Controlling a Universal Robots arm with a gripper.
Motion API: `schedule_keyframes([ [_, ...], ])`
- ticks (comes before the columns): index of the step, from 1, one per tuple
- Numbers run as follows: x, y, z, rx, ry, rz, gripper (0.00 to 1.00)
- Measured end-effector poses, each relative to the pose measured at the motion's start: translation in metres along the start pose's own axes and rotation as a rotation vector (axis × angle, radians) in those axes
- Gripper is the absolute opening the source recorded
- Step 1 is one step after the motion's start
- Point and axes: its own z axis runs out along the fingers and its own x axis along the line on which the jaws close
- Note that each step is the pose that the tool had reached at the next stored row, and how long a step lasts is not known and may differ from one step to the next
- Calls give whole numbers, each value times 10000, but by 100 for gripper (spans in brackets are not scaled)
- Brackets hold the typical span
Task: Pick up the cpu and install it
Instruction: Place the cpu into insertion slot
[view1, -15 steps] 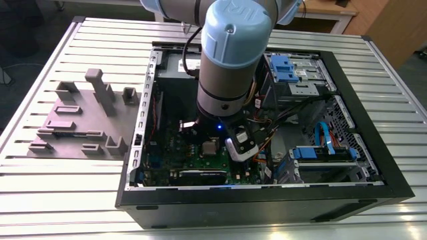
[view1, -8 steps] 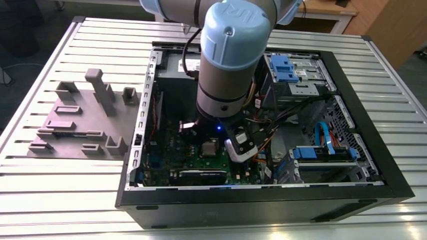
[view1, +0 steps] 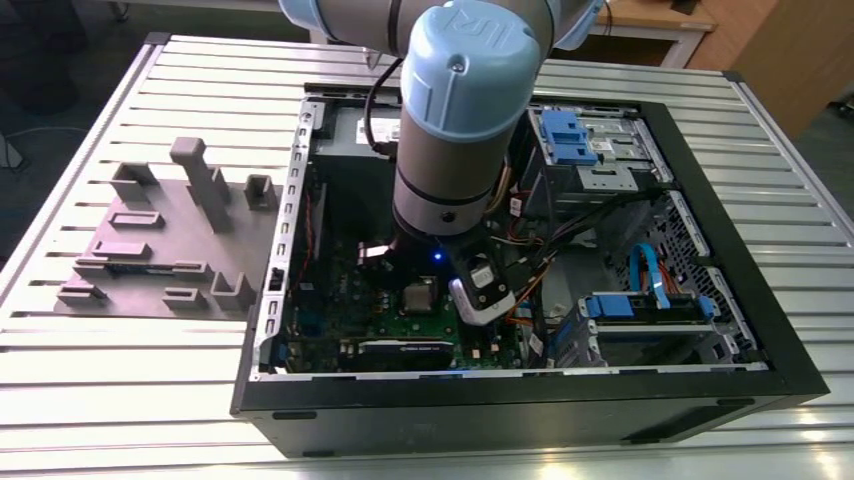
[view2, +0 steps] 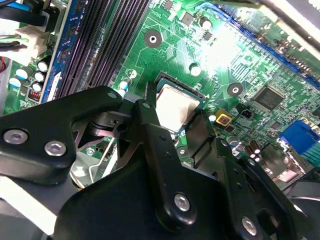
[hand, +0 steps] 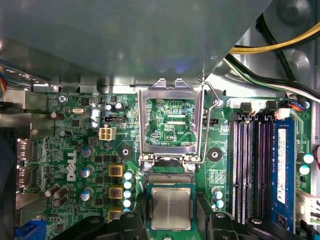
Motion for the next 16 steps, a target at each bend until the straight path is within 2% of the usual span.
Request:
schedule_keyframes([
  [12, 4, 1, 10, -32, 0, 7, 47],
  [14, 4, 1, 11, -31, 1, 7, 48],
  [15, 4, 1, 13, -32, 0, 7, 54],
  [16, 4, 1, 14, -34, 0, 7, 54],
])
